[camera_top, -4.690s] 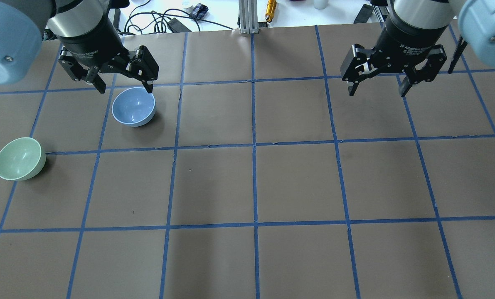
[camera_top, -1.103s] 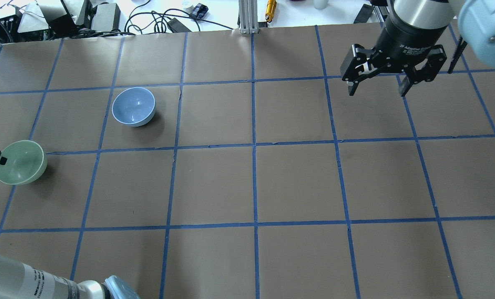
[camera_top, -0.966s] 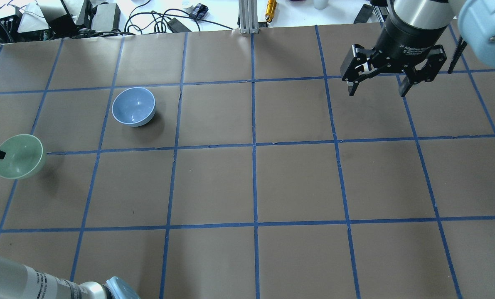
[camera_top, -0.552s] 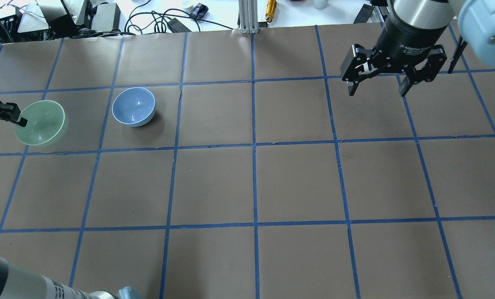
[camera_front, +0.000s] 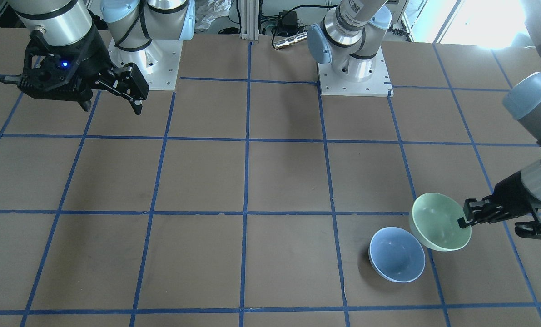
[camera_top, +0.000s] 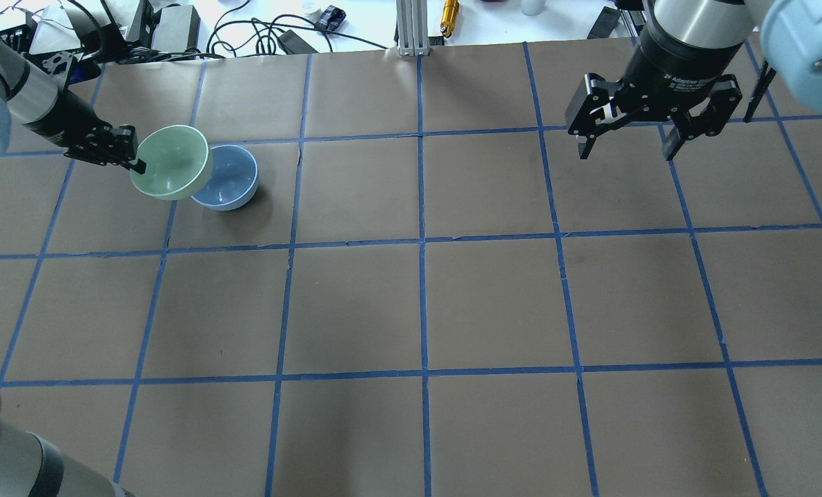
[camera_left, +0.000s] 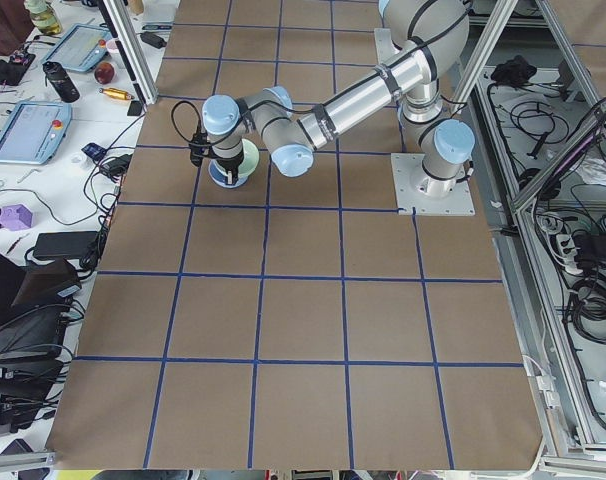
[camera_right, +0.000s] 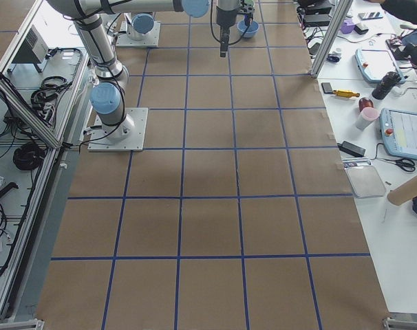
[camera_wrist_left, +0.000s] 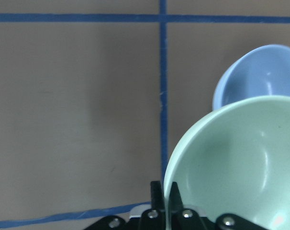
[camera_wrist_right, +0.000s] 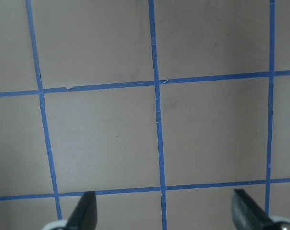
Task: Stack green bowl on blue bowl
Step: 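Lift the green bowl and carry it over the light blue bowl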
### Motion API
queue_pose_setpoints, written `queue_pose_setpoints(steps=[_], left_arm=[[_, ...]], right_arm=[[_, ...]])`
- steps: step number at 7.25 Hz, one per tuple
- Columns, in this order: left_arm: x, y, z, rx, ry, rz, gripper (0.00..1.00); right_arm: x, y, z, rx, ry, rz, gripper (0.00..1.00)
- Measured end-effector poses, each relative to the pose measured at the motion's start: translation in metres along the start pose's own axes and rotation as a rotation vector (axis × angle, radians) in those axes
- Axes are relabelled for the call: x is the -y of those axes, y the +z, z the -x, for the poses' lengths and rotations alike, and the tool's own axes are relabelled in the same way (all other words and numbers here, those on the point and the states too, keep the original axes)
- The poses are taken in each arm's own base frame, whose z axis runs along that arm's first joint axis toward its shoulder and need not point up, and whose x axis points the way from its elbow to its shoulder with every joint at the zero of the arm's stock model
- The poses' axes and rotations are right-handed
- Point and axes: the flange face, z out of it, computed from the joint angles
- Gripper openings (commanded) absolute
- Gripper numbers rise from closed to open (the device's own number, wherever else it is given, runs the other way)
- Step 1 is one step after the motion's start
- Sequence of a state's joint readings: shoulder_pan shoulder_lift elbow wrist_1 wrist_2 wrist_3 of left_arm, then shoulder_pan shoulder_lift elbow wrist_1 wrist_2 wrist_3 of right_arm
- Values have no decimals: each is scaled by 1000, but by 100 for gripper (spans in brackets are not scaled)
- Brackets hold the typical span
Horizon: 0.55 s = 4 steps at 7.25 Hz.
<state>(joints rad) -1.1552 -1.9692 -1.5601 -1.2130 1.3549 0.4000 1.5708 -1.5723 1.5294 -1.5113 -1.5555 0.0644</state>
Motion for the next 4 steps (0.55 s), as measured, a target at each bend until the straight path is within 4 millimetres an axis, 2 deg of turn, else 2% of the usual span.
queue_pose_setpoints(steps=[1,2,4], left_arm=[[5,7,-11,5,-9,-5,0],[11,16,-12,14,-9,-19,0],[23,39,-4,25,-9,-47,0]], right_arm=[[0,0,0,0,0,0,100],[0,0,0,0,0,0,100],[0,0,0,0,0,0,100]])
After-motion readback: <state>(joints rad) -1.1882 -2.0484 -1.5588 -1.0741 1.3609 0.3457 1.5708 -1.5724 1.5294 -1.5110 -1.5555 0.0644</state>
